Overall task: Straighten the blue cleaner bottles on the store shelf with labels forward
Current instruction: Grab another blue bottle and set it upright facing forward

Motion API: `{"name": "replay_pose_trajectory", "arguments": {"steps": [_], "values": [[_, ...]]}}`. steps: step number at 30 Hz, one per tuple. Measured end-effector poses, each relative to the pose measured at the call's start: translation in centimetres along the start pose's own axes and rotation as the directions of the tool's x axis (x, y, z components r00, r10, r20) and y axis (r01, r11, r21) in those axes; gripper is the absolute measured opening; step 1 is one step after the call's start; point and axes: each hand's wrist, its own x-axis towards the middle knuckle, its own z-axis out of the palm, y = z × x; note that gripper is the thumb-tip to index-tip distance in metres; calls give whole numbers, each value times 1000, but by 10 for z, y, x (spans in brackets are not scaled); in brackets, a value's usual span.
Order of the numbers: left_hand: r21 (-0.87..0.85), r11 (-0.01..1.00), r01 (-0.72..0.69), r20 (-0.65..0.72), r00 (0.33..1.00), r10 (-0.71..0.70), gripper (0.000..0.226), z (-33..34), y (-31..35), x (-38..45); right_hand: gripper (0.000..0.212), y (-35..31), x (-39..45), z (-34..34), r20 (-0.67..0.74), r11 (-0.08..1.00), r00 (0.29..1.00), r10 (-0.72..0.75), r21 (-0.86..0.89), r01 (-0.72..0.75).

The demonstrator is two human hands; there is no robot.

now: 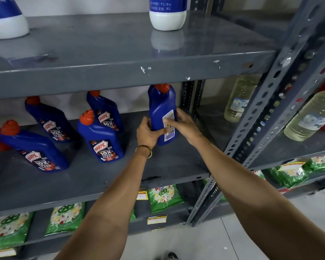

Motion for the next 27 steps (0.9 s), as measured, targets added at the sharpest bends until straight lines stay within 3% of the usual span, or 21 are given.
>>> {"name": "replay_pose_trajectory", "arguments": {"steps": [4,7,11,15,17,22,25,27], "values": [[184,970,-160,-40,985,170,42,10,7,-10,83,2,6,10,-60,997,998,18,-79,-23],[190,958,-215,90,975,201,47,4,4,-8,83,7,2,7,-110,998,994,28,-60,-35],[-115,987,112,400,915,-57,35,-19,-5,4,71,6,-6,-4,-80,1000,997,12,-27,-14],[-150,882,446,631,730,-262,68,-31,-18,0,67,5,-9,-8,6,997,1000,29,71,-29],[-202,813,545,670,683,-291,80,-28,-21,-4,57,2,-11,-9,75,989,997,31,141,-41],[-269,758,594,775,601,-196,81,-20,-23,-7,38,0,-16,-11,192,949,981,33,301,-90],[-276,769,577,769,613,-184,81,-19,-23,-5,39,5,-18,-12,244,926,969,34,356,-122],[-256,795,550,756,626,-190,68,-19,-20,-5,51,7,-17,-13,264,910,964,33,391,-138]]}}
